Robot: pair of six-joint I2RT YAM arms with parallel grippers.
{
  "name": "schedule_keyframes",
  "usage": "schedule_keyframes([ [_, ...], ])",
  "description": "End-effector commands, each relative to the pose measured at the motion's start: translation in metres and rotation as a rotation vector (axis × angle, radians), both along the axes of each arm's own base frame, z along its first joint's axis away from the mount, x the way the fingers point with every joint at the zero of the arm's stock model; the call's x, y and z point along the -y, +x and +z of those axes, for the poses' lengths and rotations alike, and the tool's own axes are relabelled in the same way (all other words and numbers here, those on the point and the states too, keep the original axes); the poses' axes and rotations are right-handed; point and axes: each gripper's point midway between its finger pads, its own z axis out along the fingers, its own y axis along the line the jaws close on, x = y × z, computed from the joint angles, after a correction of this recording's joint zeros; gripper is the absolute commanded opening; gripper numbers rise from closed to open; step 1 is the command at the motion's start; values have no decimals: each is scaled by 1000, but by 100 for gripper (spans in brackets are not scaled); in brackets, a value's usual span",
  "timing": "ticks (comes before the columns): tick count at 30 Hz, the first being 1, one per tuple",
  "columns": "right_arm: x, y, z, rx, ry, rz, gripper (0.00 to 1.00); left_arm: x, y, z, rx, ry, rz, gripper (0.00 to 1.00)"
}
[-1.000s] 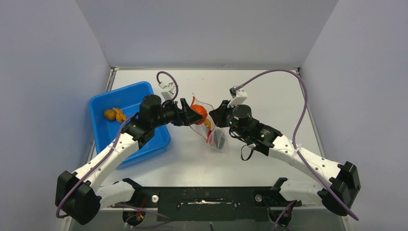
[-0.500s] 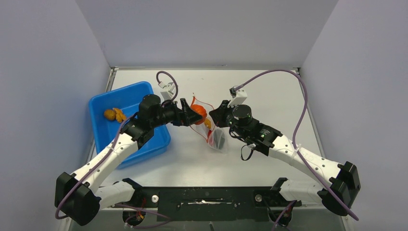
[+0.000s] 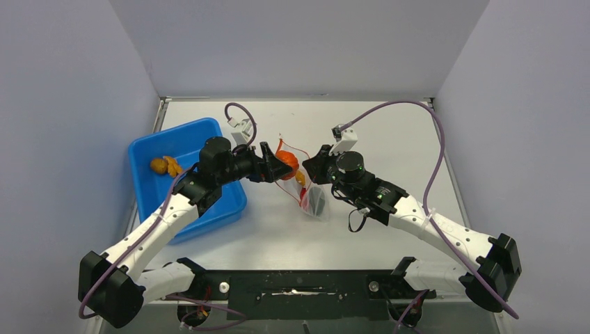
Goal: Place the food in the zip-top bag and seal the zipper
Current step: Place the fake fruit in the zipper food storage bag.
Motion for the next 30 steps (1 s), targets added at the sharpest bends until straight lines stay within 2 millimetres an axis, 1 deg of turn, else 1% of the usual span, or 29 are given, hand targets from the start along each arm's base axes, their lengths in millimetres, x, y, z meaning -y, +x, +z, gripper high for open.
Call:
schedule_keyframes([
  [1, -3, 2, 35, 77, 91, -11, 0, 0, 4, 42, 103, -56, 17, 81],
  [9, -2, 2, 35, 79, 92, -13, 0, 1, 6, 38, 77, -56, 28, 81],
  [10, -2, 1, 35, 78, 93, -14, 0, 1, 5, 38, 88, -49, 13, 82],
  [13, -2, 1, 36, 78, 96, -9, 0, 4, 1, 42, 117, -49, -19, 92],
  [16, -3, 1, 37, 79, 98, -8, 0, 6, 0, 45, 128, -53, -31, 97],
  [22, -3, 3, 41, 88, 103, -13, 0, 4, 2, 50, 142, -47, -15, 98],
  [27, 1, 3, 42, 88, 96, -29, 0, -1, 0, 65, 167, -65, 6, 97],
  [30, 6, 3, 46, 101, 83, -43, 0, -6, 0, 68, 166, -50, 32, 96],
])
